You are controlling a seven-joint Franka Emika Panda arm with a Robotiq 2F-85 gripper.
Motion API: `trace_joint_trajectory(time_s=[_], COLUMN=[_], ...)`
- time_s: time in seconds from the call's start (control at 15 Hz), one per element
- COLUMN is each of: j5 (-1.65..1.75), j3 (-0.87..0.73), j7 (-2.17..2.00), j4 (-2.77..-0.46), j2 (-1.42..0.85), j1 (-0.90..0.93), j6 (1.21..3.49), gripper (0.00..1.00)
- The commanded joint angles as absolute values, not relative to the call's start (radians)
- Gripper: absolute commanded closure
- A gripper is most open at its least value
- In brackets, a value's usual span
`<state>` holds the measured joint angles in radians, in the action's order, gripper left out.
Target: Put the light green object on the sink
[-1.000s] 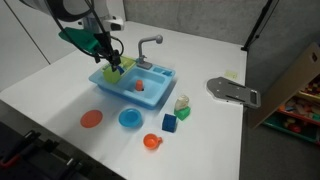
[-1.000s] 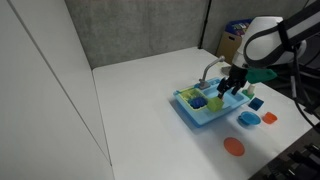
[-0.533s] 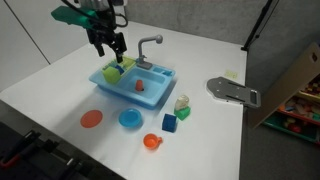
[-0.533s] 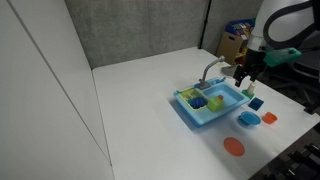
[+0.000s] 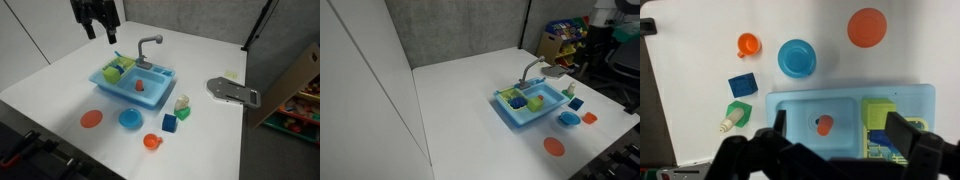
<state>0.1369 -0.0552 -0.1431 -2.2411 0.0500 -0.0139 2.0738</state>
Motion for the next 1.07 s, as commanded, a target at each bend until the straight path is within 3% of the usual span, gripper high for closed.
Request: trace_joint_trajectory(time_s=[0.0,0.53,1.0], j5=[0.123,0.058,0.061], j3=[-0.047,-0.052,-0.044], j7=[-0.117,-0.045,-0.06], j4=[-2.244,-2.191,-2.211], j2=[0.159,0.283,0.284], j1=[-0.025,-0.022,-0.025], j6=[1.979,1.837,1.857], gripper=[0.0,0.0,0.0])
